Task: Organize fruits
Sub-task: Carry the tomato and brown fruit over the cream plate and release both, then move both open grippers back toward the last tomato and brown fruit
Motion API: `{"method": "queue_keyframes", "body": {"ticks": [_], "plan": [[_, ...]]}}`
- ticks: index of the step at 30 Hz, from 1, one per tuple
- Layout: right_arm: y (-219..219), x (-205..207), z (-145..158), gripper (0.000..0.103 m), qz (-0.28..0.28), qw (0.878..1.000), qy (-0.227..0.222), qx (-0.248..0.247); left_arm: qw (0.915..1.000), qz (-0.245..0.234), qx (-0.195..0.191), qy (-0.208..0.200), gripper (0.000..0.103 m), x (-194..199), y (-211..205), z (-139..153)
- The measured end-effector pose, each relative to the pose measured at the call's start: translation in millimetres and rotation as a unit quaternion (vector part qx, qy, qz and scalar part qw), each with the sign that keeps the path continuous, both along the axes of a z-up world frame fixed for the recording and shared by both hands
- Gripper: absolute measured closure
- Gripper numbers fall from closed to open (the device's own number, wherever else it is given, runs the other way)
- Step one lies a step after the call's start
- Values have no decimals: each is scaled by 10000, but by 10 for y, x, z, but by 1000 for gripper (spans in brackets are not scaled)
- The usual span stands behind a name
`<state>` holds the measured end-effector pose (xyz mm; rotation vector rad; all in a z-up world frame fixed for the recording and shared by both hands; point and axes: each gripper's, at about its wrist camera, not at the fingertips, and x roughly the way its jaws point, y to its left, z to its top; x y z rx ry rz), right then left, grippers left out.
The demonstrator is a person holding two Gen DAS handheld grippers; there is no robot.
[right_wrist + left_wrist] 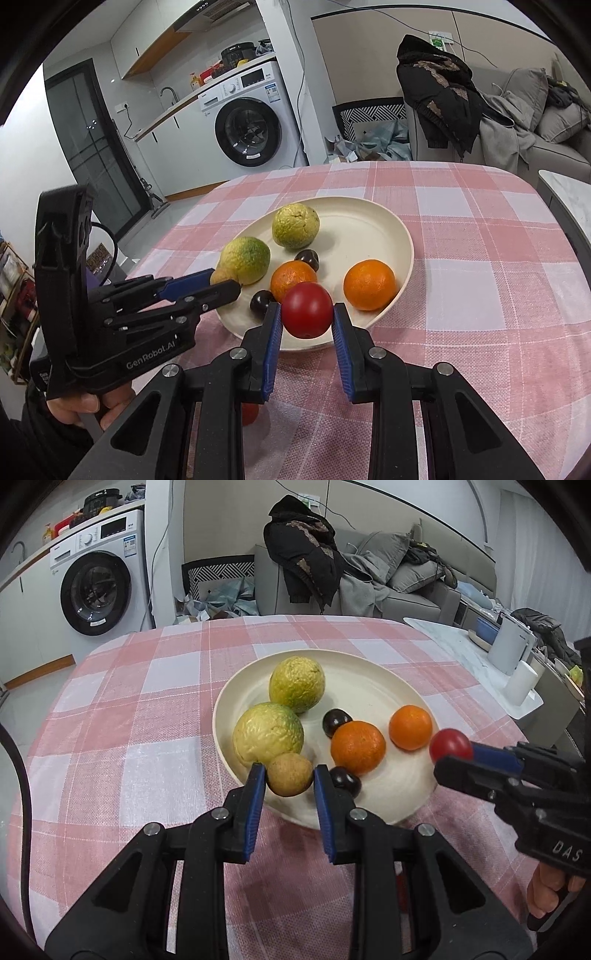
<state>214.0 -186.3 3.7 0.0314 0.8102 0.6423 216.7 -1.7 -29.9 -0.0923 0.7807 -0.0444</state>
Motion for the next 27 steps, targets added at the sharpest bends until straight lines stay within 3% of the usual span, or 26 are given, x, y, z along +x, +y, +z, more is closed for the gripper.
{"method": "queue_keyframes", "body": {"ticks": [9, 16, 21, 24, 25, 26, 27], "plan": [[15, 73, -89, 75, -99, 9998, -4, -158, 9999, 132, -10, -37, 79, 106, 94, -16], [14, 127, -122, 75, -236, 9995, 26, -186, 9997, 75, 229, -99, 79, 90, 30, -20], [-66, 98, -65, 60, -363, 9992, -37, -163, 9991, -6, 387, -190, 75, -24, -39, 78], [-140, 62, -1, 53, -435, 9989, -105, -163, 9984, -73, 483, -299, 53, -164, -68, 178], [-168, 41, 18, 51, -453, 9987, -125, -171, 9982, -64, 498, -335, 39, -224, -63, 213], [-200, 14, 37, 44, -456, 9987, -138, -171, 9981, -45, 486, -373, 27, -283, -56, 246], [-227, -12, 49, 34, -433, 9988, -134, -164, 9981, -29, 444, -416, 22, -355, -44, 281]]}}
